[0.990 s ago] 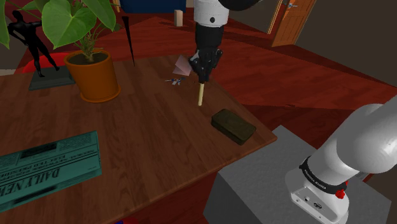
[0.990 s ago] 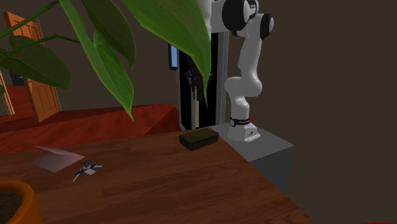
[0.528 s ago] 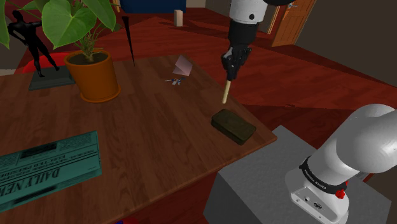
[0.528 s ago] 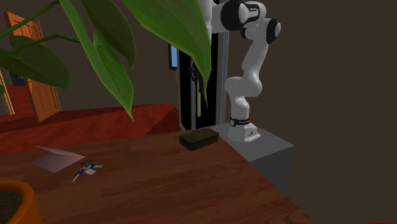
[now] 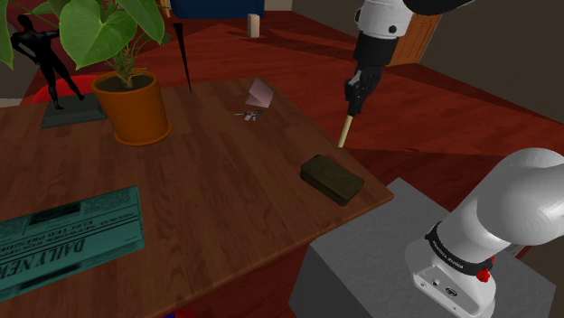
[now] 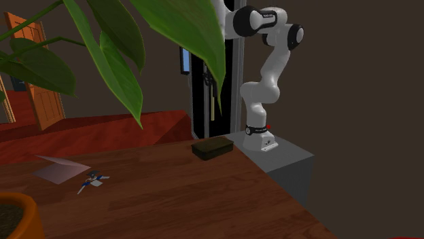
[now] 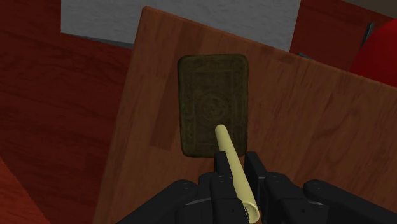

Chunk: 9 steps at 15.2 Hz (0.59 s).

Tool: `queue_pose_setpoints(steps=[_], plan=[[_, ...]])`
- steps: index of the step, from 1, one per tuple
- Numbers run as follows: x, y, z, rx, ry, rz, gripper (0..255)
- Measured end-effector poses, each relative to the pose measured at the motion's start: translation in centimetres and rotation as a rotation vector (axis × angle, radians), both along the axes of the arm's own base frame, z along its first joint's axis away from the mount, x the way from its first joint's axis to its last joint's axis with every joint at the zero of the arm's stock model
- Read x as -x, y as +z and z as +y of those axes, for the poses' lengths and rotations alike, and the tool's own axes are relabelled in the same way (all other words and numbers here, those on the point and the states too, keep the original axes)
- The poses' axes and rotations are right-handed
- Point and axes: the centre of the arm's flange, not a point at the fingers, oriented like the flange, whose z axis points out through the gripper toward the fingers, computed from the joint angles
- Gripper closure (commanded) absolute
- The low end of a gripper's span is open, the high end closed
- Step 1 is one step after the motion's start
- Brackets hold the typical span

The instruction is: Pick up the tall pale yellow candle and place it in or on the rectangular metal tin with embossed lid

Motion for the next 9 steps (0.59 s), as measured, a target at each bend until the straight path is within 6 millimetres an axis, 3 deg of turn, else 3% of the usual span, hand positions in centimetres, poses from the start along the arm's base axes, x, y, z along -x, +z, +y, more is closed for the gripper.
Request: queue_pose_setpoints(steps=[9], plan=[[0.2,-4.7,0.0,0.0,0.0,0.0,255]])
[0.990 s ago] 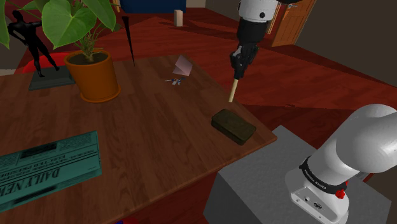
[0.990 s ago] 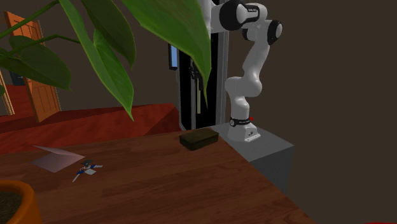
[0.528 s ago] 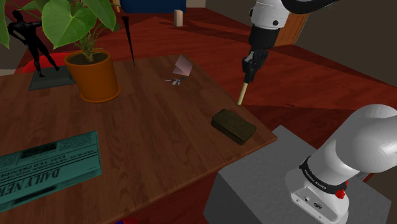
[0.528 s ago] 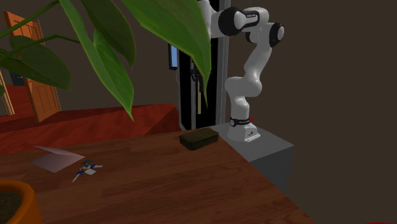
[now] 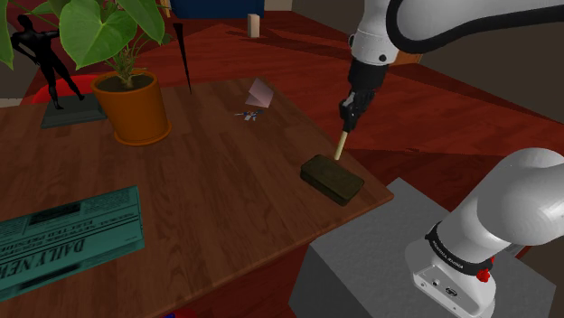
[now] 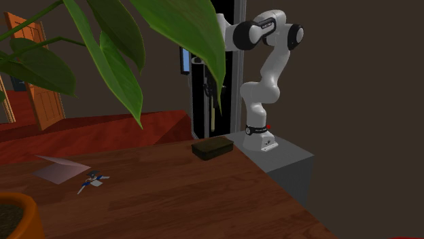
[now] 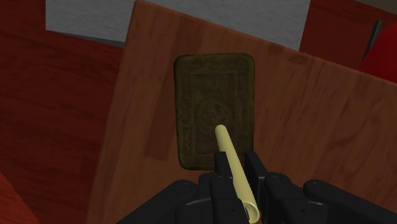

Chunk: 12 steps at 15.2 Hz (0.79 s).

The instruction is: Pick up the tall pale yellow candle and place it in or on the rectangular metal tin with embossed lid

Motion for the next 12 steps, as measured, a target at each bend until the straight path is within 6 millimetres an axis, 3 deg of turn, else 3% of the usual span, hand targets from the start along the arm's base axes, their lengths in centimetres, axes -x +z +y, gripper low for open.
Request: queue_pose_setpoints(steps=[9,12], plan=[[-0.1,-4.8,0.0,0.0,0.0,0.0,255],[-0.1,-5.5,0.0,0.0,0.0,-0.001,255]])
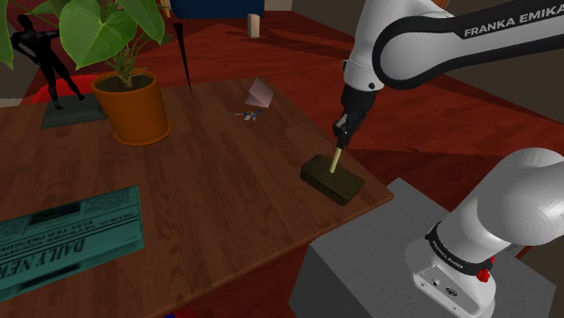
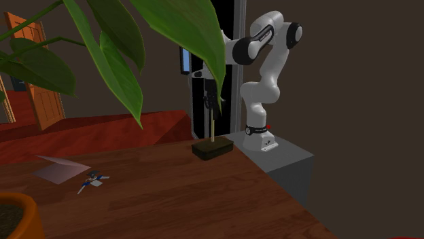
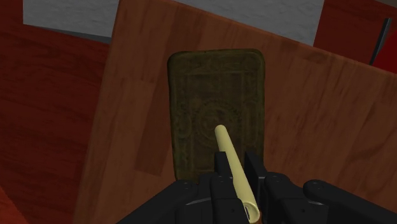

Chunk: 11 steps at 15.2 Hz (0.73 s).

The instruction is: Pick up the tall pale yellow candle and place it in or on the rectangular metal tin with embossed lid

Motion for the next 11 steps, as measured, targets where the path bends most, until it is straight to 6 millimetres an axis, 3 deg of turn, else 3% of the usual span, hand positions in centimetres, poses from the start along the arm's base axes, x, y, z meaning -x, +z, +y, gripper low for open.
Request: queue_pose_setpoints(steps=[4,5,11], plan=[[-0.01,-0.07,0.01,0.0,0.0,0.0,255],[-0.01,-0.07,0.01,0.0,0.0,-0.001,0],[-0.01,-0.1,0.01,0.0,0.0,0.0,0]])
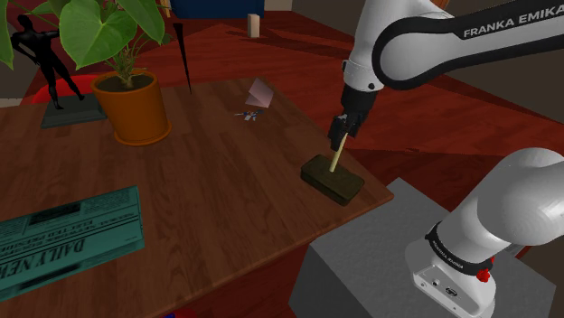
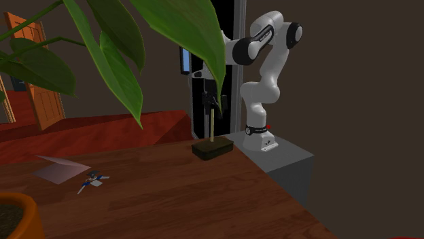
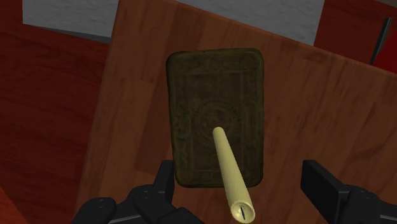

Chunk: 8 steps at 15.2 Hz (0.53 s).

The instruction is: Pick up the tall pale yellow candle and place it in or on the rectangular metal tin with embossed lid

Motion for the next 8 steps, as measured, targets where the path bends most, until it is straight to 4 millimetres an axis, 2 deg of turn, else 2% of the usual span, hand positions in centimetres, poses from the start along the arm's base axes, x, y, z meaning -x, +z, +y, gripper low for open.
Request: queue_pose_setpoints(steps=[4,8], plan=[[-0.3,4.0,0.2,0.0,0.0,-0.002,0],[-0.1,4.9,0.1,0.0,0.0,0.0,0]])
